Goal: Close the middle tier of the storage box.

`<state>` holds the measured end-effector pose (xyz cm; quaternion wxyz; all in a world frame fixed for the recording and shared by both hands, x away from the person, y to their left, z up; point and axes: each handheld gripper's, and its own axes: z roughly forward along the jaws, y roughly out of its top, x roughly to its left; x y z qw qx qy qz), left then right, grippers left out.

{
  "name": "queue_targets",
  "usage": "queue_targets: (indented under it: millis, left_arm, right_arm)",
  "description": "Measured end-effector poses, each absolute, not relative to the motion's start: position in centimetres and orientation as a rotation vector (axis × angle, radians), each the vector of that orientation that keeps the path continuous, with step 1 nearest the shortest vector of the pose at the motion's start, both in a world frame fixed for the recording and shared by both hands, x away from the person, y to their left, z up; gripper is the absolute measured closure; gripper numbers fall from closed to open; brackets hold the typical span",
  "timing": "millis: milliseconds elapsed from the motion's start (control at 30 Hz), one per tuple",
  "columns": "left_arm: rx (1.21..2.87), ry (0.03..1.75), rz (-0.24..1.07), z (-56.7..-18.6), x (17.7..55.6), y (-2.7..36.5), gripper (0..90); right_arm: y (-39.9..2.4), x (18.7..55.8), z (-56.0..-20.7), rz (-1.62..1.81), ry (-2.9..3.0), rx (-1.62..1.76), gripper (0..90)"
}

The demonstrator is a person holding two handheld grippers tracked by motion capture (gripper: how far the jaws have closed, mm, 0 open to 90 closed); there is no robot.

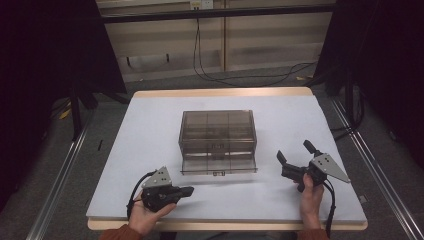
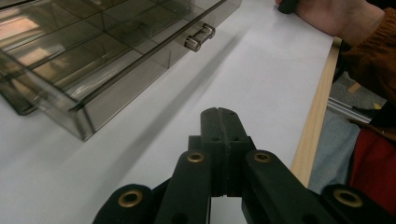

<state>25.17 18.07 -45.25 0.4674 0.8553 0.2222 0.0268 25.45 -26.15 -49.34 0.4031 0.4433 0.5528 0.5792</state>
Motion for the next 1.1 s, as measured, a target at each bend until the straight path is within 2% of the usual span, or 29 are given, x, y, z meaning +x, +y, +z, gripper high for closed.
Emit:
queue_targets:
  millis: [1100]
  left_arm:
    - [2.156, 0.455, 0.035, -45.9, 25.6, 13.3, 90.0]
  right_arm:
    - [-26.1, 25.5, -49.3, 1.462, 1.397, 1.114, 0.0]
